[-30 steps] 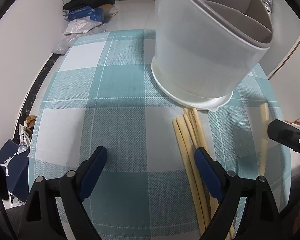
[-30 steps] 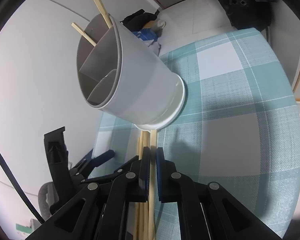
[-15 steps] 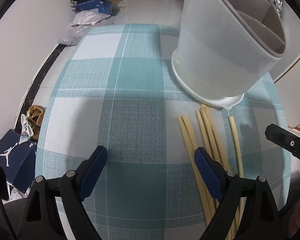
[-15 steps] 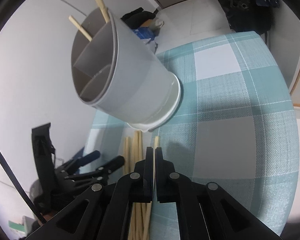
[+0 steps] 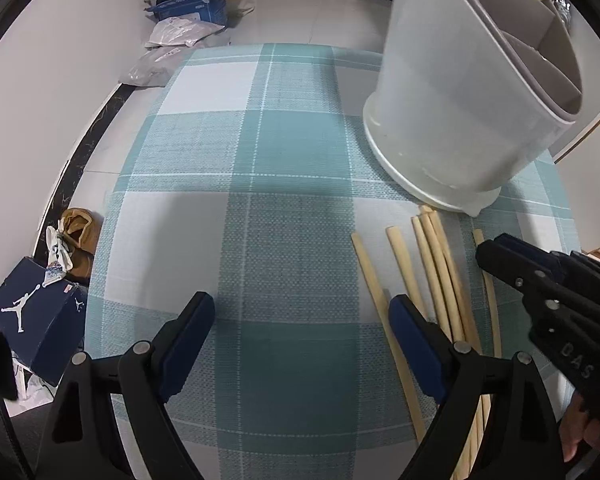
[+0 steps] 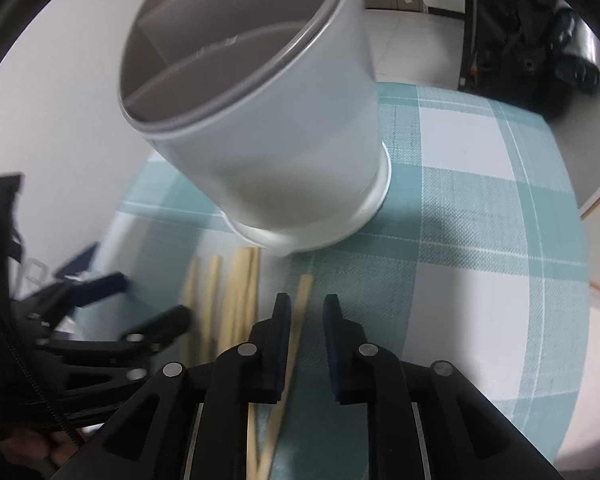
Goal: Organize utensils
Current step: 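Lift the chopstick with the right tool while the left tool grasps another chopstick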
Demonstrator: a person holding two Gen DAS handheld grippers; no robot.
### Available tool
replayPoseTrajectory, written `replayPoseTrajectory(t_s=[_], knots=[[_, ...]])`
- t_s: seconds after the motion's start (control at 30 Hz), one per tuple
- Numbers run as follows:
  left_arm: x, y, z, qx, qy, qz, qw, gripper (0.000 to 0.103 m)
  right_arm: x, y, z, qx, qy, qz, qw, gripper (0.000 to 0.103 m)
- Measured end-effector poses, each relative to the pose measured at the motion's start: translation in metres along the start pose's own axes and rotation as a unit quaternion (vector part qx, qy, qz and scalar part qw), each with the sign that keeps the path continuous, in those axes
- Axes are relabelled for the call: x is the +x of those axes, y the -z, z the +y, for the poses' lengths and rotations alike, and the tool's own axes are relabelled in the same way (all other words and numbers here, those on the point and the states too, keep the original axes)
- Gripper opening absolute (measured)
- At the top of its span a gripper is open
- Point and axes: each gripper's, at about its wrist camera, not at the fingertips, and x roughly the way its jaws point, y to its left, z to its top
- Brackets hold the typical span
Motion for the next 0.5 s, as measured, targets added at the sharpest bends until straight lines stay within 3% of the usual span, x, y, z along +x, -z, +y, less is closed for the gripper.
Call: replayPoseTrajectory(t_s=[0.17,0.23,0.3,0.37,0.5], knots=[[-0.002,0.000,0.004,-0.013,0.011,-0.002,0.9998,0.084,0.011,0.000,0.029,-0.071,0.066,-0.011,0.995,0.019],[-0.002,-0.003,0.003,-0.013,0.014,-0.008,0.9998,0.080,0.015,-0.001,0.033,-0.072,0.070,-0.011,0.995,0.020],[-0.002,-0.006,-0.001,-0.015,0.024,-0.013,0.9995,0.072,0.016,-0.003,0.032,-0.063,0.068,-0.011,0.996,0.013],[-0.002,-0.008,-0.004,-0.011,0.029,-0.014,0.9994,0.055,0.013,-0.003,0.024,-0.051,0.061,-0.011,0.997,0.007],[0.000,-0.012,-0.014,0.001,0.017,-0.019,0.9997,0.030,0.010,-0.001,0.011,-0.009,0.022,-0.010,1.000,0.006]])
